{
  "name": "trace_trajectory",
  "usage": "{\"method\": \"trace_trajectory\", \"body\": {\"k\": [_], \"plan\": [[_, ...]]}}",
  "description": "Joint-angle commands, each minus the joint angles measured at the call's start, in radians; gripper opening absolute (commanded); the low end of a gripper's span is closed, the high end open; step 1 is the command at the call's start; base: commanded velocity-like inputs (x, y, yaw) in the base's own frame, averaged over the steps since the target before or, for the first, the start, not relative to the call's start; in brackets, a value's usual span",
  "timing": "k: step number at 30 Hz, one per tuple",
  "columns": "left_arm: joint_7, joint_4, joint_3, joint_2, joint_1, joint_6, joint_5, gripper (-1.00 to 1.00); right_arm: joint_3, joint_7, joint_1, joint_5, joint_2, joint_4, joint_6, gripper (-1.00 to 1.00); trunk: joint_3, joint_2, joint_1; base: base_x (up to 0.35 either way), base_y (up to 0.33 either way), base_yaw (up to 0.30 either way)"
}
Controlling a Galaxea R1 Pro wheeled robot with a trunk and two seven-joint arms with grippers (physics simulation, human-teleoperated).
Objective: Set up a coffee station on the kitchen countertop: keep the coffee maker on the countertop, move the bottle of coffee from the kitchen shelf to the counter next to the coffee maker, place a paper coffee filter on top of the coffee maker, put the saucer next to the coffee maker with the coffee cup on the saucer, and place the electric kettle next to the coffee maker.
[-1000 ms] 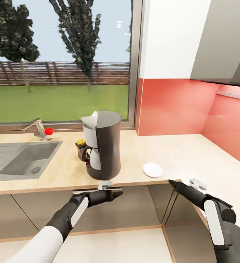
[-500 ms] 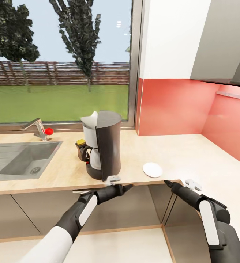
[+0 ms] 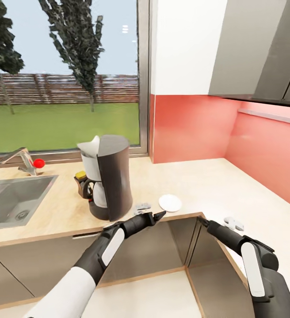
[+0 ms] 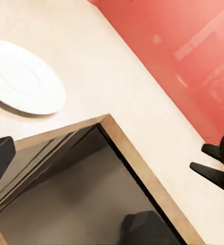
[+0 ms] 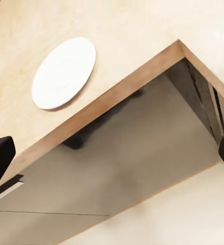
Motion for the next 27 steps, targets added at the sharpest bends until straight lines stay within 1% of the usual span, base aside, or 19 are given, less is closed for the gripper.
{"method": "trace_trajectory", "body": {"k": [1,7,8,11,14,16,18,19,23,27], "plan": [[0.006,-0.007,0.0,0.0,-0.007,0.01,0.016,1.0,-0.003,0.01,-0.001,0.008,0.001,-0.001,0.006,1.0,-0.002,-0.002,0.001,0.0,0.0,-0.263],[0.039,-0.04,0.005,0.005,-0.041,0.014,0.052,1.0,-0.007,0.007,-0.001,0.009,0.0,-0.001,0.007,1.0,-0.001,-0.002,0.001,0.0,0.0,-0.258],[0.234,-0.074,0.005,0.005,-0.049,0.015,0.08,1.0,-0.012,0.007,-0.001,0.01,0.0,-0.001,0.007,1.0,-0.001,-0.002,0.001,0.0,0.0,-0.162],[0.348,-0.106,0.006,0.008,-0.075,0.024,0.116,1.0,-0.035,0.006,-0.001,0.011,0.001,-0.001,0.007,1.0,-0.001,-0.002,0.001,0.0,0.0,-0.071],[0.44,-0.117,0.006,0.009,-0.098,0.037,0.159,1.0,-0.043,0.006,-0.001,0.012,0.001,-0.001,0.007,1.0,0.0,-0.002,0.001,0.0,0.0,-0.019],[0.478,-0.121,0.005,0.01,-0.106,0.056,0.183,1.0,-0.044,0.006,-0.001,0.013,0.001,0.0,0.007,1.0,0.0,-0.002,0.001,0.0,0.0,-0.006],[0.496,-0.122,0.005,0.011,-0.123,0.078,0.196,1.0,-0.043,0.007,-0.001,0.013,0.001,-0.001,0.006,1.0,0.0,-0.002,0.001,0.0,0.0,-0.002],[0.509,-0.112,0.006,0.011,-0.174,0.144,0.202,1.0,-0.041,0.007,-0.001,0.013,0.0,-0.001,0.006,1.0,0.0,-0.002,0.001,0.0,0.0,0.0],[0.535,-0.106,0.023,0.009,-0.188,0.163,0.203,1.0,-0.041,0.006,-0.001,0.012,0.0,-0.001,0.006,1.0,0.0,-0.002,0.001,0.0,0.0,0.0],[0.593,-0.106,0.031,0.005,-0.183,0.167,0.207,1.0,-0.041,0.007,-0.001,0.009,0.0,-0.001,0.006,1.0,0.0,-0.002,0.001,0.0,0.0,0.0]]}}
